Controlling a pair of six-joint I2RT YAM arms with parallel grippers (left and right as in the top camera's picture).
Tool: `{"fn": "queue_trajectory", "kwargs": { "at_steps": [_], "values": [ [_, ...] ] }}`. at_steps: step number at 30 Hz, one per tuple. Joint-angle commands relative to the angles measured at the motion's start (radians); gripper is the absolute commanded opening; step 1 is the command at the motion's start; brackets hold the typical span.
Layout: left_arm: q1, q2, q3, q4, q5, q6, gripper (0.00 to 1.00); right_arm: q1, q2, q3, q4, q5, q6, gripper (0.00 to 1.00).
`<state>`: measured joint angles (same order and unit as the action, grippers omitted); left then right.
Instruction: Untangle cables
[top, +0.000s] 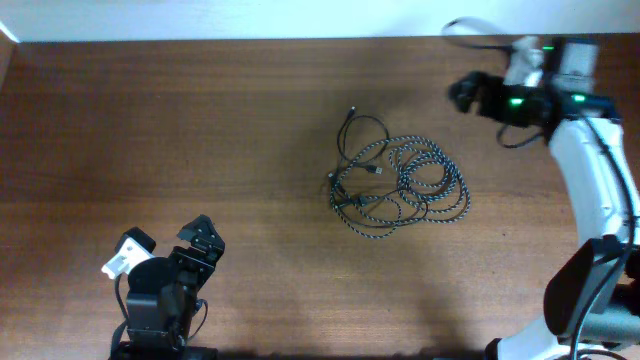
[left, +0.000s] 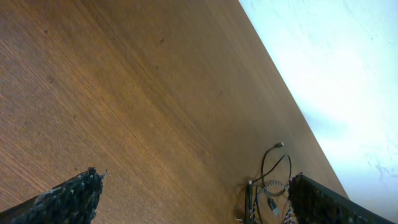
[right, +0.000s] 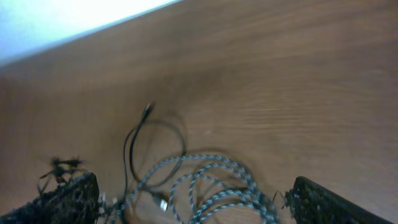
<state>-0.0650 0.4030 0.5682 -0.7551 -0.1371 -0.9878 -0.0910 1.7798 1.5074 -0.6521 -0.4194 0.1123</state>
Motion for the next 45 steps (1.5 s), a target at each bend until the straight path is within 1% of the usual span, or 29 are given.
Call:
{"fn": "queue_trajectory", "kwargs": {
  "at_steps": [1, 2, 4, 6, 7, 9, 10, 11, 12, 15, 17, 19, 20, 21, 22, 23, 25, 26, 29, 30, 31, 32, 33, 34, 36, 38, 40, 42, 45],
  "values": [
    [0.003, -0.002, 0.001, 0.001, -0.001, 0.012, 0.99, 0.171, -0.006, -0.048, -0.093, 0.433, -0.327, 0.99],
    [0.003, -0.002, 0.001, 0.001, -0.001, 0.012, 0.99, 0.192, -0.006, -0.082, -0.095, 0.478, -0.344, 0.99],
    [0.003, -0.002, 0.001, 0.001, -0.001, 0.012, 0.99, 0.193, 0.001, -0.201, -0.051, 0.427, -0.344, 0.99],
    [0.003, -0.002, 0.001, -0.010, -0.001, 0.012, 0.99, 0.174, 0.017, -0.309, 0.050, 0.430, -0.341, 0.80],
    [0.003, -0.002, 0.001, -0.036, -0.001, 0.012, 0.99, 0.167, 0.039, -0.330, 0.070, 0.408, -0.341, 0.75],
    [0.003, -0.002, 0.001, -0.048, -0.001, 0.012, 0.99, 0.167, 0.097, -0.330, 0.092, 0.408, -0.339, 0.59],
    [0.003, -0.002, 0.001, -0.048, -0.001, 0.012, 0.99, 0.167, 0.124, -0.330, 0.094, 0.409, -0.286, 0.51],
    [0.003, -0.002, 0.001, -0.048, -0.001, 0.012, 0.99, 0.170, 0.154, -0.330, 0.072, 0.366, -0.093, 0.16],
    [0.003, -0.002, 0.001, -0.047, -0.001, 0.012, 0.99, 0.170, 0.159, -0.330, 0.028, 0.134, -0.051, 0.04],
    [0.003, -0.002, 0.001, -0.047, -0.001, 0.012, 0.99, 0.203, 0.159, -0.330, 0.039, -0.492, -0.089, 0.04],
    [0.002, -0.002, 0.001, -0.047, 0.000, 0.012, 0.99, 0.211, 0.154, -0.293, 0.037, -0.633, -0.097, 0.04],
    [0.003, -0.002, 0.001, -0.047, 0.000, 0.011, 0.99, 0.211, 0.087, -0.200, 0.020, -0.853, -0.098, 0.04],
    [0.003, -0.002, 0.001, -0.047, 0.000, 0.011, 0.99, 0.211, 0.042, -0.164, 0.019, -0.900, -0.097, 0.04],
    [0.003, -0.002, 0.001, -0.047, 0.000, 0.011, 0.99, 0.212, -0.045, -0.114, 0.021, -0.778, -0.098, 0.04],
    [0.003, -0.002, 0.001, -0.047, 0.000, 0.011, 0.99, 0.243, -0.113, -0.112, -0.010, -0.297, -0.186, 0.47],
    [0.003, -0.002, 0.001, -0.046, 0.000, 0.007, 0.99, 0.302, -0.095, -0.112, -0.076, -0.005, -0.292, 0.84],
    [0.002, -0.002, 0.001, -0.046, -0.001, 0.008, 0.99, 0.404, 0.012, -0.113, -0.146, 0.172, -0.322, 0.88],
    [0.002, -0.002, 0.001, -0.047, 0.000, 0.008, 0.99, 0.440, 0.092, -0.113, -0.161, 0.259, -0.322, 0.88],
    [0.003, -0.002, 0.001, -0.047, -0.001, 0.008, 0.99, 0.459, 0.253, -0.113, -0.161, 0.267, -0.314, 0.87],
    [0.002, -0.002, 0.001, -0.047, -0.001, 0.008, 0.99, 0.459, 0.290, -0.113, -0.159, 0.266, -0.314, 0.76],
    [0.003, -0.002, 0.001, -0.047, -0.001, 0.008, 0.99, 0.460, 0.319, -0.113, -0.156, 0.222, -0.314, 0.45],
    [0.003, -0.002, 0.001, -0.047, 0.000, 0.008, 0.99, 0.460, 0.322, -0.113, -0.156, 0.114, -0.294, 0.04],
    [0.002, -0.002, 0.001, -0.047, 0.003, 0.008, 1.00, 0.457, 0.312, -0.107, -0.163, 0.072, -0.243, 0.04],
    [0.002, -0.002, 0.001, -0.047, 0.004, 0.008, 0.99, 0.419, 0.266, 0.015, -0.314, -0.081, -0.243, 0.04],
    [0.002, -0.002, 0.001, -0.047, 0.020, 0.008, 0.99, 0.350, 0.177, 0.298, -0.566, -0.279, -0.394, 0.04],
    [0.002, -0.002, 0.001, -0.047, 0.022, 0.008, 0.99, 0.333, 0.050, 0.470, -0.697, -0.520, -0.556, 0.04],
    [0.002, -0.002, 0.001, -0.047, 0.022, 0.008, 0.99, 0.333, -0.089, 0.474, -0.684, -0.625, -0.640, 0.04],
    [0.002, -0.002, 0.001, -0.047, 0.022, 0.008, 0.99, 0.333, -0.239, 0.474, -0.575, -0.698, -0.640, 0.04],
    [0.002, -0.002, 0.001, -0.039, 0.162, -0.037, 0.99, 0.333, -0.361, 0.474, -0.400, -0.703, -0.639, 0.04]
  ]
}}
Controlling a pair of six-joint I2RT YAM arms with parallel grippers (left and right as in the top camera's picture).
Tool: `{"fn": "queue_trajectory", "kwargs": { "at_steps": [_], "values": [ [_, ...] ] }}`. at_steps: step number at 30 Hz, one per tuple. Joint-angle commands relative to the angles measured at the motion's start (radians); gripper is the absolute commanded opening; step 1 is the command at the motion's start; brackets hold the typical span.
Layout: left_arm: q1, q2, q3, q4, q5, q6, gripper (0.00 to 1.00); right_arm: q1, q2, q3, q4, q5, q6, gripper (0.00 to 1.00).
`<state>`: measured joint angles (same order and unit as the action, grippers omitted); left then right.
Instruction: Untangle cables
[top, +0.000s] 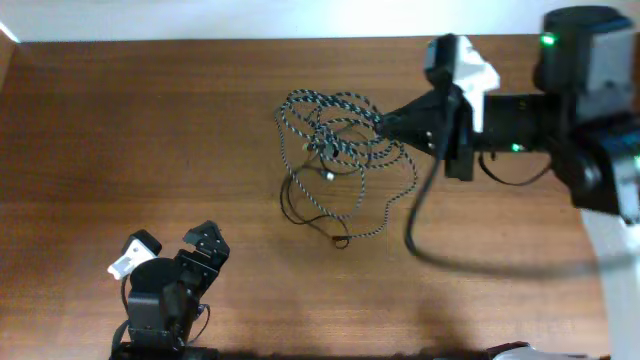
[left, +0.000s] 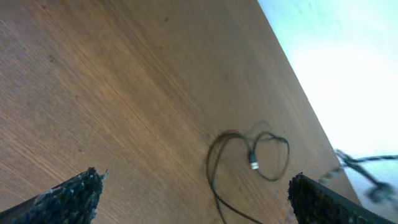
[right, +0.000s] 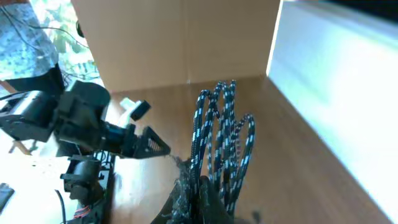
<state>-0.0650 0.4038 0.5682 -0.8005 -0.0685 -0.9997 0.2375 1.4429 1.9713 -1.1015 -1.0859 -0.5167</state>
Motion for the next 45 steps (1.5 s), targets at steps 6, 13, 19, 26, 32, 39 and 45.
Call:
{"fn": "queue_trajectory", "kwargs": {
  "at_steps": [6, 13, 19, 26, 32, 39, 45],
  "values": [
    [-0.016, 0.185, 0.001, 0.282, 0.318, -0.025, 0.99, 0.004, -0.040, 0.011, 0.237, -0.019, -0.006, 0.04],
    [-0.344, 0.922, 0.001, 0.852, 0.422, -0.025, 0.99, 0.004, -0.045, 0.010, 0.619, 0.957, 0.053, 0.04],
    [-0.352, 0.995, 0.001, 0.835, 0.447, -0.025, 0.99, -0.321, 0.063, -0.232, 1.030, 1.256, 0.127, 0.04],
    [-0.352, 0.995, 0.001, 0.807, 0.428, -0.025, 0.99, -0.792, 0.589, -0.232, 0.999, 1.256, 0.343, 0.04],
    [-0.352, 0.995, 0.001, 0.807, 0.427, -0.024, 0.99, -0.826, 0.723, -0.233, 0.625, 1.195, 0.451, 0.66],
    [-0.352, 0.995, 0.001, 0.768, 0.420, -0.025, 0.99, -0.803, 0.234, -0.180, 0.528, 1.193, 0.550, 0.99],
    [-0.352, 0.995, 0.001, 0.671, 0.420, -0.025, 0.99, -1.095, 0.444, -0.201, -0.124, 1.653, 1.334, 0.99]
  ]
}}
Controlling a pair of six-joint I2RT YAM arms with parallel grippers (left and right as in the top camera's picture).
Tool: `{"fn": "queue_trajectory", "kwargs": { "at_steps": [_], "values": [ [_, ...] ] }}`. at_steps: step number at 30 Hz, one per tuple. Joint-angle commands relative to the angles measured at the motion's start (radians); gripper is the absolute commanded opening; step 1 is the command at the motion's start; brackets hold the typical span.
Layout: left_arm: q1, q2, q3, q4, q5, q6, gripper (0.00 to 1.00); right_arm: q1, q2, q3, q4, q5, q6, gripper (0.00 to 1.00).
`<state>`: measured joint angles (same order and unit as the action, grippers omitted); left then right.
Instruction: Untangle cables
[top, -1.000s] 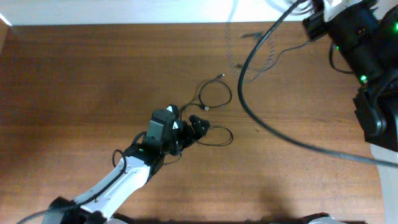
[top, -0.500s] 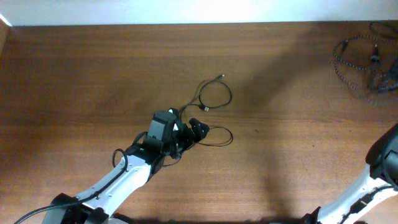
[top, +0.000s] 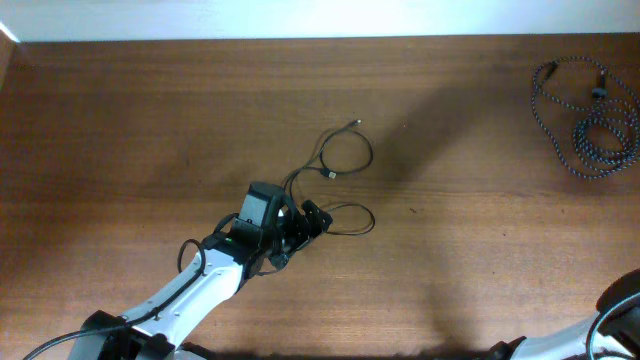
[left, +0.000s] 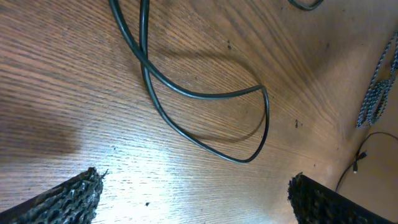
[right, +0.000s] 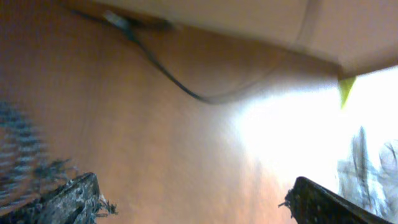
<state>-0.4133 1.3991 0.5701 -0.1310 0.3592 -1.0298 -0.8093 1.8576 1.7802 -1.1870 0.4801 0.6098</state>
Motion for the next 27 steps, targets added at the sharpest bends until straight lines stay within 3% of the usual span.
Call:
{"fn": "queue_trajectory", "kwargs": {
  "at_steps": [1, 3, 4, 6, 9, 12, 13, 16, 18, 20, 22, 24, 27],
  "values": [
    [-0.004, 0.000, -0.001, 0.002, -0.008, 0.005, 0.99, -0.099, 0.060, -0.018, -0.055, 0.119, 0.237, 0.99],
    [-0.004, 0.000, -0.001, 0.002, -0.008, 0.005, 0.99, -0.189, 0.108, -0.049, -0.008, 0.146, 0.214, 0.99],
    [-0.004, 0.000, -0.001, 0.002, -0.008, 0.005, 0.99, -0.228, 0.133, -0.078, 0.091, 0.141, 0.079, 1.00],
    [-0.004, 0.000, -0.001, 0.002, -0.008, 0.005, 0.99, -0.261, 0.150, -0.109, 0.208, 0.108, 0.047, 1.00],
    [-0.004, 0.000, -0.001, 0.002, -0.008, 0.005, 0.99, -0.281, 0.150, -0.207, 0.451, 0.108, -0.109, 1.00],
    [-0.004, 0.000, -0.001, 0.002, -0.008, 0.005, 0.99, -0.367, 0.152, -0.395, 0.680, 0.103, -0.109, 1.00],
    [-0.004, 0.000, -0.001, 0.002, -0.008, 0.005, 0.99, -0.404, 0.152, -0.435, 0.766, 0.012, -0.109, 0.97],
    [-0.004, 0.000, -0.001, 0.002, -0.008, 0.005, 0.99, -0.411, 0.171, -0.447, 0.893, -0.028, -0.109, 0.93],
    [-0.004, 0.000, -0.001, 0.002, -0.008, 0.005, 0.99, -0.411, 0.223, -0.447, 0.956, -0.084, -0.109, 0.75],
    [-0.004, 0.000, -0.001, 0.002, -0.008, 0.005, 0.99, -0.412, 0.245, -0.447, 0.975, -0.084, -0.151, 0.65],
    [-0.004, 0.000, -0.001, -0.004, -0.008, 0.005, 0.99, -0.411, 0.255, -0.447, 0.982, -0.134, -0.163, 0.08],
    [-0.004, 0.000, -0.001, -0.032, -0.008, 0.005, 0.99, -0.404, 0.253, -0.447, 0.960, -0.418, -0.195, 0.04],
    [-0.004, 0.000, -0.001, -0.032, -0.008, 0.005, 0.99, -0.354, 0.208, -0.447, 0.835, -0.443, -0.195, 0.04]
  ]
}}
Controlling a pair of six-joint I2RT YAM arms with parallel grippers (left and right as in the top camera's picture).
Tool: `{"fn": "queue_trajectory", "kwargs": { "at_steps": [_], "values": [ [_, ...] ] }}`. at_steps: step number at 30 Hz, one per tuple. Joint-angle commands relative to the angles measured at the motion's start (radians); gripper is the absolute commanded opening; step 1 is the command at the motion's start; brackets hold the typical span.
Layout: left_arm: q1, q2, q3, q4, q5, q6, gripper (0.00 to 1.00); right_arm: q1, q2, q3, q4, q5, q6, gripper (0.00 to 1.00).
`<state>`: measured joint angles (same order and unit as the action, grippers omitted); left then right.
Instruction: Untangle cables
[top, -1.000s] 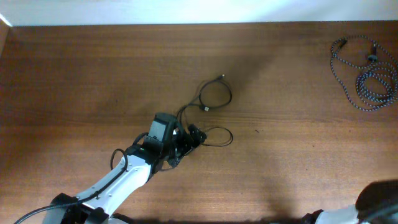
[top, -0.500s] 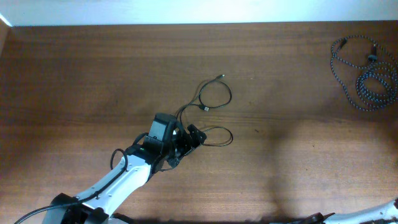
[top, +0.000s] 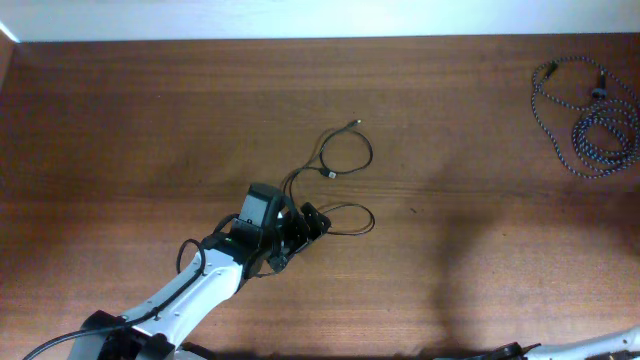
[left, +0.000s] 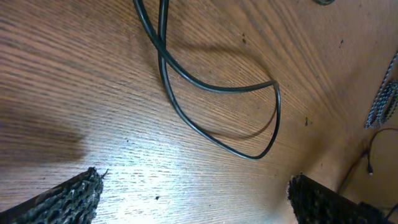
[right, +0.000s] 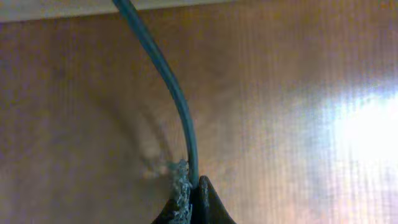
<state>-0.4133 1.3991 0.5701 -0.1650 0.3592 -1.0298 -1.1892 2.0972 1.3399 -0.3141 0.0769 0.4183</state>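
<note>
A thin black cable (top: 346, 152) lies in loose loops at the table's middle, on its own. Its near loop (left: 217, 115) fills the left wrist view. My left gripper (top: 308, 222) stands open just at that loop's left end, nothing between its fingers (left: 65, 199). The black-and-white braided cable (top: 590, 120) lies heaped at the back right corner. My right gripper (right: 194, 186) is out of the overhead view. It is shut, and a thin blue-grey cable (right: 168, 87) runs up from between its tips.
The brown wooden table (top: 150, 120) ends at a white wall along the back. A sliver of the braided cable (left: 384, 99) shows at the right of the left wrist view. A broad shadow (top: 480, 270) falls on the front right.
My right gripper was open and is now shut, with a blue-grey cable at its tips. The left gripper has shifted slightly beside the black loop. The braided heap has settled a little.
Both cables lay tangled in one heap mid-table, my grippers open and apart from it. Then my right gripper held the braided cable up, the black one dangling. Then the braided cable lay at the back right and my left gripper stood open by the black cable, as now.
</note>
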Motion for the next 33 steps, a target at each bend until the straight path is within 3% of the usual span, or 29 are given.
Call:
{"fn": "queue_trajectory", "kwargs": {
  "at_steps": [1, 4, 8, 11, 13, 15, 16, 18, 19, 20, 21, 22, 23, 27, 29, 30, 31, 32, 33],
  "values": [
    [-0.004, 0.000, -0.001, 0.002, -0.010, 0.005, 0.99, 0.044, -0.048, -0.006, -0.125, -0.040, 0.013, 0.04],
    [-0.004, 0.000, -0.001, -0.009, -0.053, 0.005, 0.99, 0.080, -0.137, -0.006, -0.327, -0.043, 0.062, 0.04],
    [-0.004, 0.000, -0.001, -0.064, -0.112, 0.006, 0.99, 0.098, -0.496, -0.005, -0.511, -0.048, 0.188, 0.04],
    [-0.004, 0.000, -0.001, -0.121, -0.199, 0.006, 0.99, 0.213, -0.861, -0.004, -0.531, 0.034, 0.216, 0.04],
    [-0.004, 0.000, -0.001, -0.145, -0.204, 0.006, 0.99, 0.236, -0.984, 0.009, -0.525, 0.047, 0.223, 0.04],
    [-0.004, 0.000, -0.001, -0.145, -0.225, 0.006, 0.99, 0.258, -0.977, 0.024, -0.516, 0.080, 0.222, 0.04],
    [-0.004, 0.000, -0.001, -0.152, -0.230, 0.006, 0.99, 0.258, -0.933, 0.024, -0.489, 0.188, 0.222, 0.04],
    [-0.004, 0.000, -0.001, -0.164, -0.230, 0.006, 0.99, 0.257, -0.766, 0.024, -0.457, 0.398, 0.172, 0.04],
    [-0.004, 0.000, -0.001, -0.163, -0.230, 0.006, 0.99, 0.243, -0.677, 0.024, -0.429, 0.393, 0.162, 0.04],
    [-0.004, 0.000, -0.001, -0.163, -0.230, 0.005, 0.99, 0.240, -0.562, 0.024, -0.430, 0.329, 0.162, 0.17],
    [-0.004, 0.000, -0.001, -0.162, -0.230, 0.005, 0.99, 0.238, -0.498, 0.024, -0.430, 0.332, 0.162, 0.44],
    [-0.004, 0.000, -0.001, -0.163, -0.230, 0.005, 0.99, 0.237, -0.480, 0.024, -0.429, 0.360, 0.162, 0.77],
    [-0.004, 0.000, -0.001, -0.163, -0.230, 0.005, 0.99, 0.234, -0.482, 0.024, -0.405, 0.357, 0.163, 0.99],
    [-0.004, 0.000, -0.001, -0.163, -0.230, 0.005, 0.99, 0.233, -0.571, 0.076, -0.400, 0.096, 0.162, 0.99],
    [-0.004, 0.000, -0.001, -0.163, -0.230, 0.006, 0.99, 0.235, -0.697, 0.145, -0.338, -0.269, 0.162, 0.99],
    [-0.004, 0.000, -0.001, -0.163, -0.230, 0.005, 0.99, 0.244, -0.751, 0.152, -0.225, -0.628, 0.163, 0.99],
    [-0.004, 0.000, -0.001, -0.163, -0.230, 0.005, 0.99, 0.314, -0.774, 0.152, -0.111, -0.834, 0.163, 0.99],
    [-0.004, 0.000, -0.001, -0.163, -0.230, 0.005, 0.99, 0.388, -0.776, 0.152, -0.108, -0.878, 0.163, 0.99],
    [-0.003, 0.000, -0.001, -0.162, -0.230, 0.005, 0.99, 0.551, -0.766, 0.151, -0.154, -0.890, 0.162, 0.99]
  ]
}}
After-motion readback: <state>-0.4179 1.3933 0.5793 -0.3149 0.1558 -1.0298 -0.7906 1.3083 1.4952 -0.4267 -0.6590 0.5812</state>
